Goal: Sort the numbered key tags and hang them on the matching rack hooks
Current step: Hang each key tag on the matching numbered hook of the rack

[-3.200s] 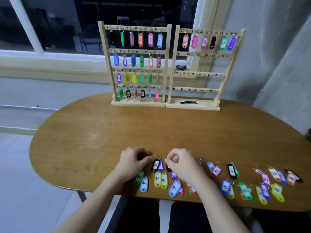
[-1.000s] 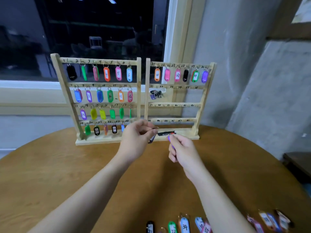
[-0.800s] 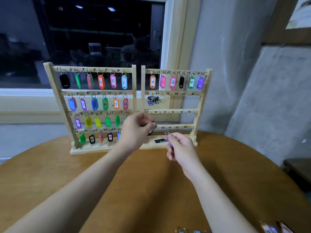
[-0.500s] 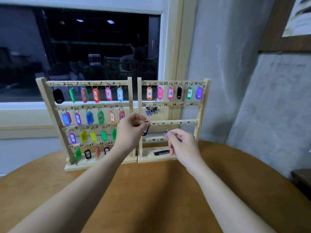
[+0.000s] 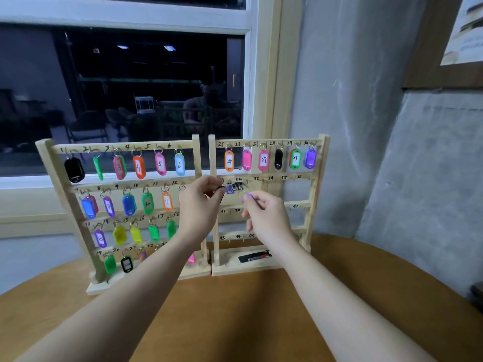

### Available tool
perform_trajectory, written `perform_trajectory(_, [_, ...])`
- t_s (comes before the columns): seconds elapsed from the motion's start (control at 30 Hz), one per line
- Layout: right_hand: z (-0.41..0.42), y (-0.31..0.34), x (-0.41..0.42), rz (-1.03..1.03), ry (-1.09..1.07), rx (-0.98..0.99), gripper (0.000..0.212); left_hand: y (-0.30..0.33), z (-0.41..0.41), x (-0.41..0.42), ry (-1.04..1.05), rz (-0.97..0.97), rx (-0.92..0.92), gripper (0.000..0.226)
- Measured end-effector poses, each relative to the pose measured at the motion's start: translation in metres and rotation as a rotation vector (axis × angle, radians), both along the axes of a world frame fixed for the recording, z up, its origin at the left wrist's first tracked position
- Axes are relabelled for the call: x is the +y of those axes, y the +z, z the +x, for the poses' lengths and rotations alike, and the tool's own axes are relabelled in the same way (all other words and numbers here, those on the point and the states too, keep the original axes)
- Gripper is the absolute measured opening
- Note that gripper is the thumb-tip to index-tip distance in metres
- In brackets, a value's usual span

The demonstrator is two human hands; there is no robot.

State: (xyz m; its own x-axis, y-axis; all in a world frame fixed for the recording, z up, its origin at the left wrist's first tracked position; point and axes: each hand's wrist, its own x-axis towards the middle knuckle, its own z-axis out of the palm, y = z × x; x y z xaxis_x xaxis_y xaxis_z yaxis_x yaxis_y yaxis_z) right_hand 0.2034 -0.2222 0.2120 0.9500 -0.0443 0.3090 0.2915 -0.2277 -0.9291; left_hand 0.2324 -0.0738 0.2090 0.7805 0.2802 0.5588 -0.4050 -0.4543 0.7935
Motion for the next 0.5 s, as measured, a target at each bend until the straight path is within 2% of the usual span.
perform_trajectory(0.2, [0.025, 0.01, 0.007, -0.021, 0.005, -0.015, 0.024, 0.002, 0.011, -0.003, -0.007, 0.054, -0.056, 0.009])
perform_trajectory(0.37, [0.045, 0.015, 0.006, 0.148, 0.011, 0.062, 0.023, -0.002, 0.02, -0.005, -0.034, 0.076, -0.044, 0.008])
perform_trajectory(0.5, [0.051, 0.013, 0.007, 0.159, 0.043, 0.082, 0.023, -0.009, 0.025, -0.004, -0.03, 0.041, -0.049, 0.014])
